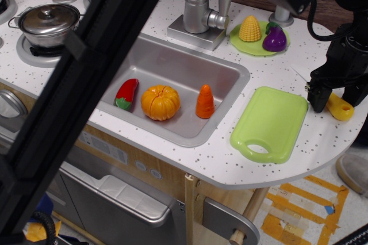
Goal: Put knife on cutting board
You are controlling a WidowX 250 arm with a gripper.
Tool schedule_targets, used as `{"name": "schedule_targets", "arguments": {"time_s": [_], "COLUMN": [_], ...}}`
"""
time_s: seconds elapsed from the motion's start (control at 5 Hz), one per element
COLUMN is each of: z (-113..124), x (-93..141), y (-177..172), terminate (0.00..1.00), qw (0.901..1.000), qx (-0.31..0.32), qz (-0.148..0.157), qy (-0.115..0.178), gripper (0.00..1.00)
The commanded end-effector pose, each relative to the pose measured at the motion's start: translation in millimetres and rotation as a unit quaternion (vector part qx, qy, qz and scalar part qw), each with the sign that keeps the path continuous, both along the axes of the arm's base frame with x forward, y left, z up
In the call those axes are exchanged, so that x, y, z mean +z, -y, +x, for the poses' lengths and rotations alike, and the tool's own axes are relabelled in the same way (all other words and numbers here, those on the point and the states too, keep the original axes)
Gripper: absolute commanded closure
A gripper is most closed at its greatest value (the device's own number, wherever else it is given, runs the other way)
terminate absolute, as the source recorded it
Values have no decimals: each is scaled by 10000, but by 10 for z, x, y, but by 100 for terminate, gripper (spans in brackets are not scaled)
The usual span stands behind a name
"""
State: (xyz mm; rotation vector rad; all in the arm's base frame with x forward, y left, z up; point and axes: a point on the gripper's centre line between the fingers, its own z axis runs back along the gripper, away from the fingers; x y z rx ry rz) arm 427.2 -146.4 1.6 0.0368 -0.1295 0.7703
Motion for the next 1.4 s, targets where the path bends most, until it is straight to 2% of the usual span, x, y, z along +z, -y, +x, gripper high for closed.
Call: {"name": "schedule_targets", "arguments": {"time_s": [0.0, 0.2, 0.4, 0.6, 0.8, 1.0, 1.2], "z": [101, 119, 113, 12, -221, -366, -509], "x": [296, 370, 613, 772, 910, 949, 852], "y": [-14, 32, 65, 23, -173, -311, -382], "terminate": [0, 0, 0, 0, 0, 0, 0], "qw": [9995, 9993, 9991, 9982, 9964, 9955, 9954], "qx": [66, 95, 88, 297, 472, 570, 663], "qz": [-84, 20, 192, 402, 640, 700, 617], "qy": [307, 371, 359, 326, 301, 273, 312], "gripper": [100, 100, 100, 100, 100, 100, 100]}}
